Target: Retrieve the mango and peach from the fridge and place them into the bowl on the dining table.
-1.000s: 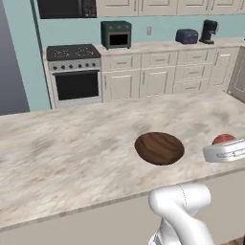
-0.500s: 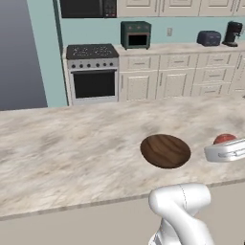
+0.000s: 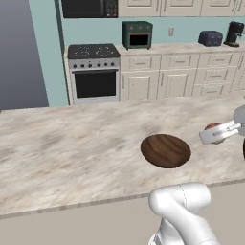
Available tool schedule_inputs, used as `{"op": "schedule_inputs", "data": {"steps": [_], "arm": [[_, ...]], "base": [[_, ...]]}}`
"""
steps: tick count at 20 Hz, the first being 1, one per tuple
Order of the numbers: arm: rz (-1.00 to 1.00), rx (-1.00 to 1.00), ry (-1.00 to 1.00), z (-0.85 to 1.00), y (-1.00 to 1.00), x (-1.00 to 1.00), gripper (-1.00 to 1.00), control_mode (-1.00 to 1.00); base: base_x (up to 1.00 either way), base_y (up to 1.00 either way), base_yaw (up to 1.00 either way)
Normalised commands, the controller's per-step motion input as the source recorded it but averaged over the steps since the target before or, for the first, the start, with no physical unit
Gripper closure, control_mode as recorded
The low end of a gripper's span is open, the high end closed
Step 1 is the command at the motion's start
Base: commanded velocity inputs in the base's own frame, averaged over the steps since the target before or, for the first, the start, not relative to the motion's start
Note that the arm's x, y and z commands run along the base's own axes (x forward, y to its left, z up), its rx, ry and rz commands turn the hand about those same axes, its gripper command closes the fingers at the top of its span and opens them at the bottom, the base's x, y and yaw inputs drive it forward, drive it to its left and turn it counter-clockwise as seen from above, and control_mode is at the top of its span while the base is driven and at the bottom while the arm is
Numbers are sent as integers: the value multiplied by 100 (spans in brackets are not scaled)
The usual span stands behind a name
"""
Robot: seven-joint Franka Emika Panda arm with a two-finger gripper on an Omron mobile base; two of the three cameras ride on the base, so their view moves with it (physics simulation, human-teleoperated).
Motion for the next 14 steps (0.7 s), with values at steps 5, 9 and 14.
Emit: {"op": "schedule_inputs", "data": {"steps": [5,9,14], "arm": [[14,0,15,-21,-23,61,100,-100],[8,0,2,-53,-3,30,100,-100],[4,0,0,-62,0,41,100,-100]], "base": [[0,0,0],[0,0,0],[0,0,0]]}}
